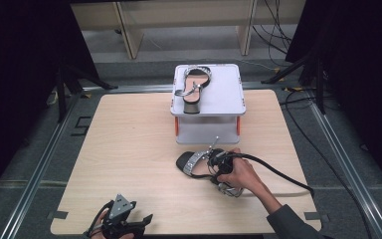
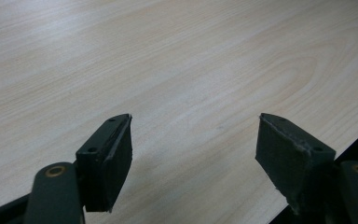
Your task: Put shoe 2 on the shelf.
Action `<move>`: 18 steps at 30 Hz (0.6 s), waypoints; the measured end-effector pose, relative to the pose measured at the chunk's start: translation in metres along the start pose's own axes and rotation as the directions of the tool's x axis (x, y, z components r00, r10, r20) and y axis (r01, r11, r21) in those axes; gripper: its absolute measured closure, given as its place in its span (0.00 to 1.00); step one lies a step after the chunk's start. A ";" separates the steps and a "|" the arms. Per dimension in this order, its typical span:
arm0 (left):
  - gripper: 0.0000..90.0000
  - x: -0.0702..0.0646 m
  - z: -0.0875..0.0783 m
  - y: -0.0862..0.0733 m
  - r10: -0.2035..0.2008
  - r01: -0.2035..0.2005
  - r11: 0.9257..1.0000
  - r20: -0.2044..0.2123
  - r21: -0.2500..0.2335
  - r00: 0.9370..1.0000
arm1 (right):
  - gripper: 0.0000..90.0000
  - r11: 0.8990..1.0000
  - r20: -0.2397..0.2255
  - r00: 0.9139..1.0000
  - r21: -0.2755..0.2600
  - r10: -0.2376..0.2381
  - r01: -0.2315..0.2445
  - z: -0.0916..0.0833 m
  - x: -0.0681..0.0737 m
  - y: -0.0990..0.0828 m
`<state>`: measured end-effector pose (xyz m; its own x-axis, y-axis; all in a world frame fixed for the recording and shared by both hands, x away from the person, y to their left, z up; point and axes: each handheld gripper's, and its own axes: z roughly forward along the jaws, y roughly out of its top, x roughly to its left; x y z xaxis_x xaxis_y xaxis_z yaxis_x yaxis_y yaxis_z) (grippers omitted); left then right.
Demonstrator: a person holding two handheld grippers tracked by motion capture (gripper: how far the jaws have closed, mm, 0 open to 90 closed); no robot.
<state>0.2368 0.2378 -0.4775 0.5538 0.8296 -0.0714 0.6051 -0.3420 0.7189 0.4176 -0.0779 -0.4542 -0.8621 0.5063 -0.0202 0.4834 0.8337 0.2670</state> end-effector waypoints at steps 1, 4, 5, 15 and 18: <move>0.29 0.000 0.000 0.000 0.000 0.000 1.000 0.000 0.000 1.000 | 0.45 1.000 0.000 1.000 0.000 0.000 0.000 0.000 0.000 0.000; 0.29 0.000 0.000 0.000 -0.001 0.001 1.000 0.003 -0.003 1.000 | 0.45 1.000 -0.002 1.000 -0.006 0.009 -0.009 -0.002 0.000 0.000; 0.29 0.000 0.000 0.000 -0.002 0.002 1.000 0.002 -0.002 1.000 | 0.46 1.000 -0.008 1.000 -0.014 0.017 -0.017 -0.004 0.000 0.001; 0.30 -0.001 0.000 -0.001 -0.015 0.015 1.000 0.016 -0.003 1.000 | 0.46 0.998 0.001 1.000 -0.061 0.018 -0.018 -0.017 -0.002 0.004; 0.30 0.000 0.001 -0.001 -0.018 0.018 1.000 0.012 -0.002 1.000 | 0.46 0.995 -0.010 1.000 -0.102 0.014 -0.015 -0.029 -0.001 0.008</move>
<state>0.2375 0.2376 -0.4790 0.5493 0.8305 -0.0925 0.6142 -0.3262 0.7186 0.4175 -0.0781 -0.4243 -0.8565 0.5161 -0.0066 0.4786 0.7990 0.3640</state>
